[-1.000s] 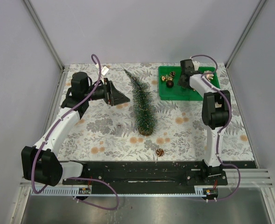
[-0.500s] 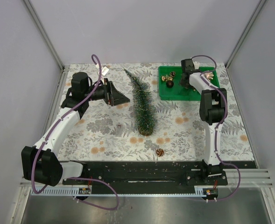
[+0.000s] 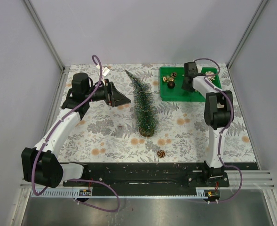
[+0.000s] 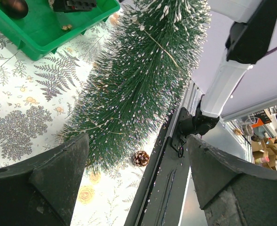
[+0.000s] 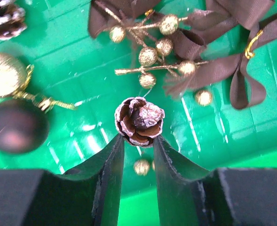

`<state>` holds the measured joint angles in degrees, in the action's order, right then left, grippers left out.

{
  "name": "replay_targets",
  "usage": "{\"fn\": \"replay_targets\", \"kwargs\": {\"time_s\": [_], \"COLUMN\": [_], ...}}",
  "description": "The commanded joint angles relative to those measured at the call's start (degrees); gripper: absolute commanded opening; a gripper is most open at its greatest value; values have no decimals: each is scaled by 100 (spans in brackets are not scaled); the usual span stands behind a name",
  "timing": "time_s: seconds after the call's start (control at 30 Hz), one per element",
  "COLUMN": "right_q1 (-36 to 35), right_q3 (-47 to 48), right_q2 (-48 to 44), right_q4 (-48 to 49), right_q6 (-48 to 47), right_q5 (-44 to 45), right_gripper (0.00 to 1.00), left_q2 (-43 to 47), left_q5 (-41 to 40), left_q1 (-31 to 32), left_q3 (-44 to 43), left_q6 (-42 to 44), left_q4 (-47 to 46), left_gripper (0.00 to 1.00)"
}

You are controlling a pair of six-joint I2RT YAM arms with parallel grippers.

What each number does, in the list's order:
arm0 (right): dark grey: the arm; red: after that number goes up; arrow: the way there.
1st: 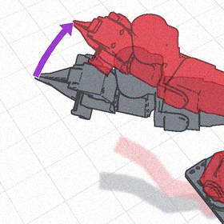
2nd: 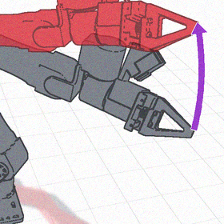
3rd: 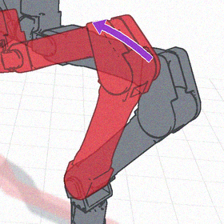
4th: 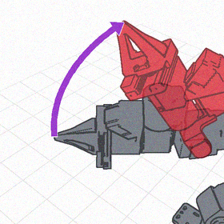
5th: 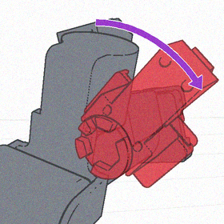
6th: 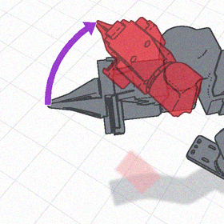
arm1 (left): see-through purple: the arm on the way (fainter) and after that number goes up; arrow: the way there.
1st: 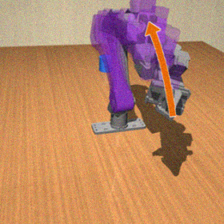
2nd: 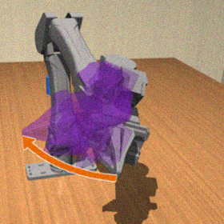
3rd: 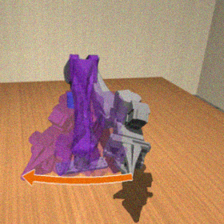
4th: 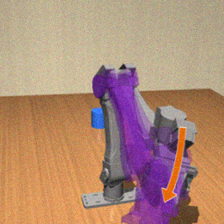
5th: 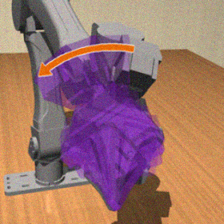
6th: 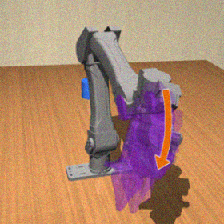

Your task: Decorate the small christmas tree

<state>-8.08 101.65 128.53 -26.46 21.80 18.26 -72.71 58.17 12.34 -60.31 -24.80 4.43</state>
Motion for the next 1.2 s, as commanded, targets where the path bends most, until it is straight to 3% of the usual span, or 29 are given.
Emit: {"fn": "replay_targets", "kwargs": {"time_s": [0.0, 0.17, 0.4, 0.63, 0.8, 1.17], "right_q1": [-1, -27, -45, -133, -185, -519], "right_q3": [-661, -2005, -3887, -4846, -5172, -5208], "right_q2": [-1398, -3190, -5327, -6857, -7289, -7009], "right_q4": [500, 1071, 1977, 2118, 2566, 2487], "right_q6": [341, 833, 1853, 2319, 2610, 2214], "right_q5": [-742, -2122, -4732, -6429, -7152, -7539], "right_gripper": [23, 23, 20, 21, 23, 23], "left_q2": [196, 178, 143, 143, 90, 2], "left_q5": [-52, -34, 221, 361, 397, 388], "left_q1": [14, 14, 23, 32, 67, 128], "left_q3": [-59, -112, -77, 11, 20, 20], "left_q6": [115, 98, 115, -51, -298, -306], "left_q4": [-188, -179, -249, -425, -750, -785], "left_gripper": [88, 88, 94, 93, 84, 77]}}
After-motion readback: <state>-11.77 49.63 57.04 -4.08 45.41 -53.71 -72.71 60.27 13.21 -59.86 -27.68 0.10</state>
